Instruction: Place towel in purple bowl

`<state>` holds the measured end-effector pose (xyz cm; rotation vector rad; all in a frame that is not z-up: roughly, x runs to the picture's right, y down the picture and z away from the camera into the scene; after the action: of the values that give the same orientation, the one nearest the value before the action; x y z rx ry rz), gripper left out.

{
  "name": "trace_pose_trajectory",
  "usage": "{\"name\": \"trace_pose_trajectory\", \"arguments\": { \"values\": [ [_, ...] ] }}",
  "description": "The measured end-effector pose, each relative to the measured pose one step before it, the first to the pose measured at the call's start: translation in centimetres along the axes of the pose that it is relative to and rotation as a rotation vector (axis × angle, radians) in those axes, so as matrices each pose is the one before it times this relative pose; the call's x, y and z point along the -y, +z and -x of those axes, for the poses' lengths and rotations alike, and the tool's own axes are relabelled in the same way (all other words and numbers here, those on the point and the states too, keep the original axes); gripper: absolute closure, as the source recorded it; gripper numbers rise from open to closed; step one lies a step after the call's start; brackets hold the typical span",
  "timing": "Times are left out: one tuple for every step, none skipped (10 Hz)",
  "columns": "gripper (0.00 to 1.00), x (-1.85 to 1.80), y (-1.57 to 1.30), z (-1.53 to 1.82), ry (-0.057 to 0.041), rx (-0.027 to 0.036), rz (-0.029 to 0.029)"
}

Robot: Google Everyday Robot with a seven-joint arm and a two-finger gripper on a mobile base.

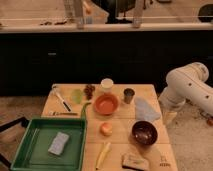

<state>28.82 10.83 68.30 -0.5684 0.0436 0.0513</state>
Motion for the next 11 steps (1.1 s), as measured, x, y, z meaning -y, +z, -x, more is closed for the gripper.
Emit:
{"name": "trace_pose_trajectory", "arguments": {
  "values": [
    [0.2, 0.003, -0.002, 0.004, -0.00002, 0.00004, -0.00006],
    [0.2, -0.001, 0.0, 0.0, -0.00003, -0.00001, 0.0],
    [0.2, 0.001, 0.0, 0.003, -0.00005, 0.00005, -0.00002],
    [0.2, -0.001, 0.002, -0.003, 0.00005, -0.00003, 0.00004],
    [0.2, 0.001, -0.001, 0.0, 0.00008, 0.0001, -0.00012],
    [0.2, 0.008, -0.014, -0.019, 0.00059, 0.00096, -0.00181],
    [0.2, -0.055, -0.085, 0.159, -0.01754, 0.00384, -0.01098],
    [0.2, 0.021, -0.065, 0.153, -0.03517, 0.00737, -0.00656],
    [0.2, 0.063, 0.057, 0.19, -0.03191, 0.0084, 0.0],
    [0.2, 0.209, 0.104, 0.645, -0.0459, 0.01454, 0.00287],
    [0.2, 0.213, 0.099, 0.437, -0.02823, 0.00845, 0.00127]
  ]
}}
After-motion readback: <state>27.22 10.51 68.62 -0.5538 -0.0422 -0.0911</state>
